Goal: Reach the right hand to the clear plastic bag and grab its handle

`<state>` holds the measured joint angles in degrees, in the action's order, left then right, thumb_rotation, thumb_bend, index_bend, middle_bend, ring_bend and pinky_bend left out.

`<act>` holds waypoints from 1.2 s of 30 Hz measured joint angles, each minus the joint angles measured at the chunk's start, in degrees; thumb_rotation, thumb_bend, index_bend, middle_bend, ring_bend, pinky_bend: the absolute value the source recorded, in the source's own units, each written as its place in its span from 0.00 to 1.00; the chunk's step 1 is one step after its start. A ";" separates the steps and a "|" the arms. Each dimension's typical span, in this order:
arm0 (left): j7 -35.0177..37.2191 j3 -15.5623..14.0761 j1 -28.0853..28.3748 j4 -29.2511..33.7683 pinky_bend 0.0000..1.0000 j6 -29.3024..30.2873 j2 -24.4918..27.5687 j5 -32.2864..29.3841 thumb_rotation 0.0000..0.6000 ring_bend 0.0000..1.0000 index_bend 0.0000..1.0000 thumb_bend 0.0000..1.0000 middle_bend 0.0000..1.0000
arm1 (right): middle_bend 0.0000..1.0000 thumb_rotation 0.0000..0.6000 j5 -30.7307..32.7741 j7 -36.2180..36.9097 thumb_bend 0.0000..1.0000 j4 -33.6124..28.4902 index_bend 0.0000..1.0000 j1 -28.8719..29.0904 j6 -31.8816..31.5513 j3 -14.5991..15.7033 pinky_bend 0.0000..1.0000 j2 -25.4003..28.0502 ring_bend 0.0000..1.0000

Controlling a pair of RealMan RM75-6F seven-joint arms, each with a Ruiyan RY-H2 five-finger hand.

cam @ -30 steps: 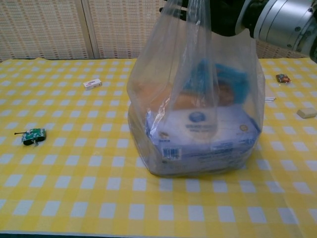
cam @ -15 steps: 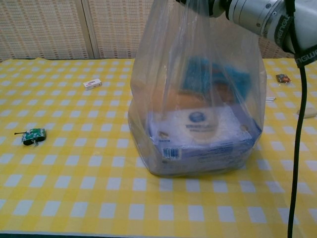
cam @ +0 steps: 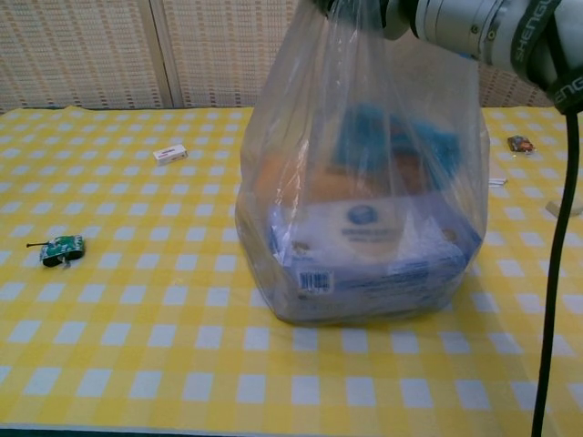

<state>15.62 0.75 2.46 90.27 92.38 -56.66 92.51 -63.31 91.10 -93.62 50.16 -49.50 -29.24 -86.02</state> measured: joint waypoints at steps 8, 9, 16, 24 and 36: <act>-1.16 -0.25 0.02 0.34 0.00 0.06 -0.23 0.65 1.00 0.09 0.13 0.31 0.17 | 0.82 1.00 0.83 -3.06 0.49 -8.55 0.78 -1.17 1.08 -5.41 0.85 3.60 0.73; -1.26 -0.23 0.07 0.35 0.00 -0.13 -0.27 0.51 1.00 0.09 0.13 0.31 0.17 | 0.82 1.00 1.11 -3.64 0.49 -9.74 0.78 -1.17 1.15 -6.44 0.85 4.29 0.73; -2.21 -0.05 0.58 0.66 0.00 -2.19 -0.42 -1.24 1.00 0.10 0.13 0.31 0.17 | 0.82 1.00 6.95 -11.58 0.49 -17.14 0.78 1.00 0.90 -16.89 0.85 10.20 0.73; -2.38 0.61 1.00 0.69 0.00 -3.44 -0.49 -2.99 1.00 0.10 0.13 0.31 0.17 | 0.82 1.00 24.05 -24.74 0.49 -19.51 0.78 8.85 0.04 -23.26 0.85 14.82 0.73; -1.12 0.48 0.70 0.08 0.00 -3.51 -0.20 -3.20 1.00 0.10 0.13 0.31 0.17 | 0.82 1.00 27.10 -28.13 0.49 -15.71 0.78 11.27 3.61 -23.61 0.85 12.42 0.73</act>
